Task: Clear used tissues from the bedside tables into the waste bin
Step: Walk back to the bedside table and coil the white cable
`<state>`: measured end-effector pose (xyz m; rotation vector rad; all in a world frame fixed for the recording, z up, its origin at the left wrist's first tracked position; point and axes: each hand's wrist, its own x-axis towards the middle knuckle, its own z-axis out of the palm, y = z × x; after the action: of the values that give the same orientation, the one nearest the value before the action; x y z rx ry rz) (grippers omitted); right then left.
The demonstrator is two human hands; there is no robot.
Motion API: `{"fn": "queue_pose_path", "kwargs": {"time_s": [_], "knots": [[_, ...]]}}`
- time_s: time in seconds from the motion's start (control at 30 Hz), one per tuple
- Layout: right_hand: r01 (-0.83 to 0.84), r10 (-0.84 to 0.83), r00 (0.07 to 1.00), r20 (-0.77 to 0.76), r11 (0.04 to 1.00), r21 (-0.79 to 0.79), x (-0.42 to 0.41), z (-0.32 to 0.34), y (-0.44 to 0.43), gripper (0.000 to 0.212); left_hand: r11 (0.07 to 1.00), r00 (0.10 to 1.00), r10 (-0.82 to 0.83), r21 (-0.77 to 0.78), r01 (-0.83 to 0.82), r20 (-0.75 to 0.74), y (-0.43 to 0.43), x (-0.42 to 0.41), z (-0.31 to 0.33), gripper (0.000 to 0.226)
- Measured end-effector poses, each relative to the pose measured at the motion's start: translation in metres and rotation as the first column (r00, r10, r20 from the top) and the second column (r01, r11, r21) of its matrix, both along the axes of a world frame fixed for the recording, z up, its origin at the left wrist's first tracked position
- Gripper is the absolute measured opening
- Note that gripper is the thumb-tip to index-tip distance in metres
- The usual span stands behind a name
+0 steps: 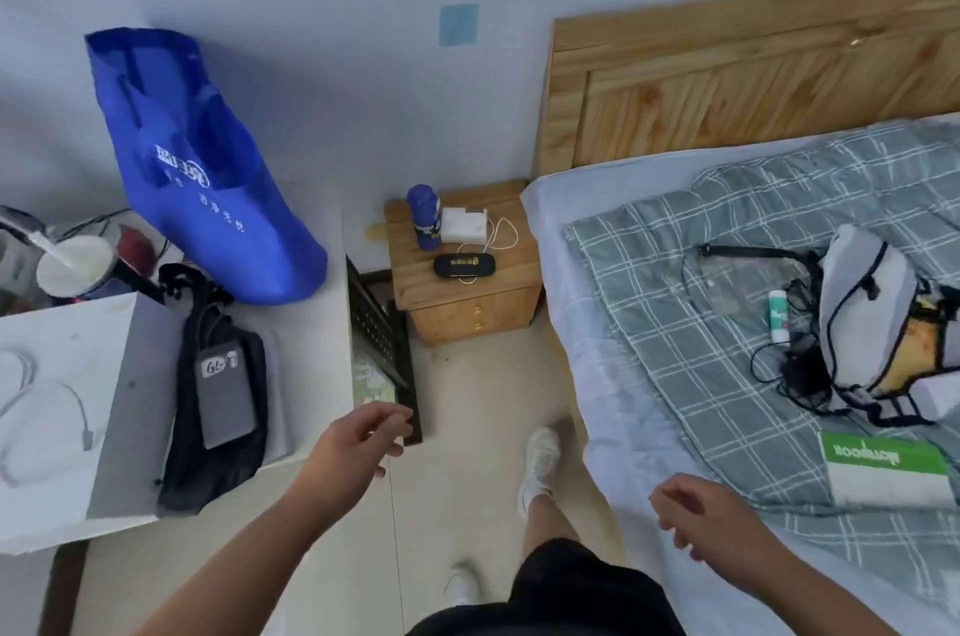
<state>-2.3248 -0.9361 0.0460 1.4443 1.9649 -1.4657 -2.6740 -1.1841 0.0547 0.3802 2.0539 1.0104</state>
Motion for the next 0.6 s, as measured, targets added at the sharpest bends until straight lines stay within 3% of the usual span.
{"fn": "queue_pose_path", "kwargs": {"time_s": [0.27,0.5,0.6], "knots": [[-0.104,0.104,0.989,-0.106,0.995,0.005,-0.15,-0.007,0.151,0.009,0.98,0.983,0.182,-0.083,-0.18,0.022,0.075,-0.055,-0.016,0.03],[-0.272,0.278,0.95,-0.142,0.96,0.064,-0.298,0.01,0.226,0.023,0.938,0.938,0.338,-0.106,-0.33,0.07,0.1,-0.093,-0.024,0.029],[-0.295,0.303,0.943,-0.141,0.953,0.071,-0.353,0.007,0.243,0.025,0.944,0.941,0.325,-0.103,-0.315,0.1,0.124,-0.123,-0.031,0.027]]}}
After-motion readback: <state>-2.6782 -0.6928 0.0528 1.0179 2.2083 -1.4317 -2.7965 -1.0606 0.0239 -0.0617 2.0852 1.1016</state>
